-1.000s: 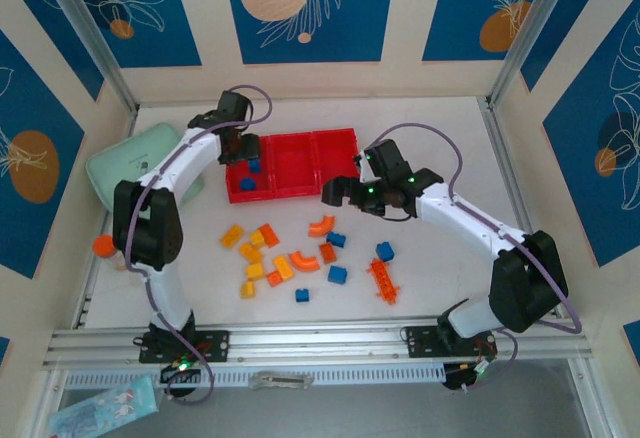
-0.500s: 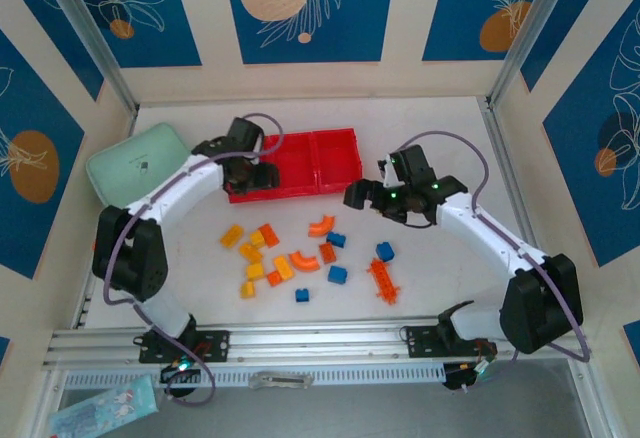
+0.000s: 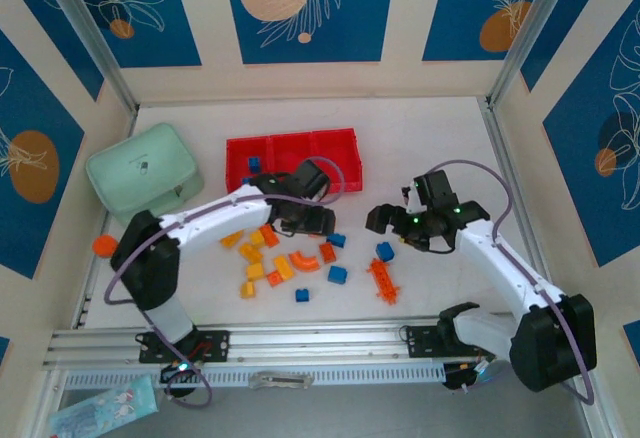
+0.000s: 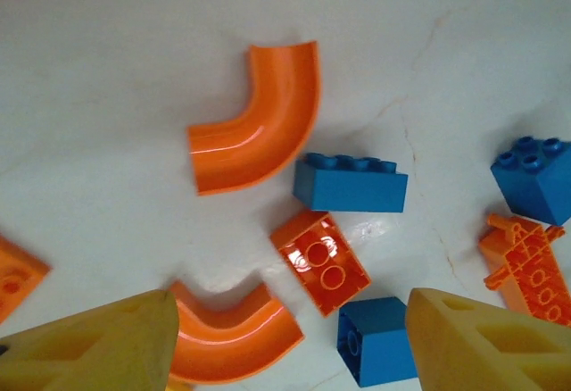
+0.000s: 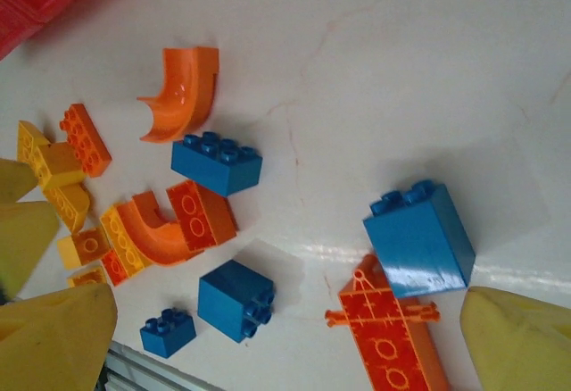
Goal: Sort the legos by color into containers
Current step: Pick up the lego from the center of the table.
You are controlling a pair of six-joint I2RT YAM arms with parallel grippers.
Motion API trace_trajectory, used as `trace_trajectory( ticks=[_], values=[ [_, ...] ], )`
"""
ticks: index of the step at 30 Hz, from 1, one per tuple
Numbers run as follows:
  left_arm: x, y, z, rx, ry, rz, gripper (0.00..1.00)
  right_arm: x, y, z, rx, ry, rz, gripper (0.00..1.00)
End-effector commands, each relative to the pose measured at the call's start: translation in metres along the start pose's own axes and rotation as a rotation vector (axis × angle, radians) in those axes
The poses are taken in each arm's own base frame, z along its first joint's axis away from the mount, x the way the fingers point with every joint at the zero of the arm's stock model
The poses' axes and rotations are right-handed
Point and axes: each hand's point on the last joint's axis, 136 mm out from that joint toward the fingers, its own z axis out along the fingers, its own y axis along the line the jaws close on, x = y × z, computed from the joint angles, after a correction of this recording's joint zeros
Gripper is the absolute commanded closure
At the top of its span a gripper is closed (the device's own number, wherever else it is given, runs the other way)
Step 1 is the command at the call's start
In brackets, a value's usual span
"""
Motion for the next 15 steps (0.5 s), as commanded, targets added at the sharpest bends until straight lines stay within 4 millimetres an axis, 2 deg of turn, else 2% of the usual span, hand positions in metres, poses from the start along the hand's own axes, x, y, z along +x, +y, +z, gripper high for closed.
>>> trace_trajectory(
  ticks=[1, 6, 15],
  values=[
    [0.002, -0.013, 0.014, -0.061, 0.022, 0.043, 0.29, 0.01, -0.005, -0.003, -0.037, 0.022, 0.026, 0.01],
    [0.004, -0.029, 0.033, -0.094, 0.061, 0.106, 0.26, 0.008, -0.01, -0.008, -0.052, -0.008, 0.043, 0.01],
    [0.009, -0.029, 0.059, -0.192, 0.098, 0.165, 0.23, 0.004, -0.012, -0.013, -0.069, -0.025, 0.054, 0.01]
  ],
)
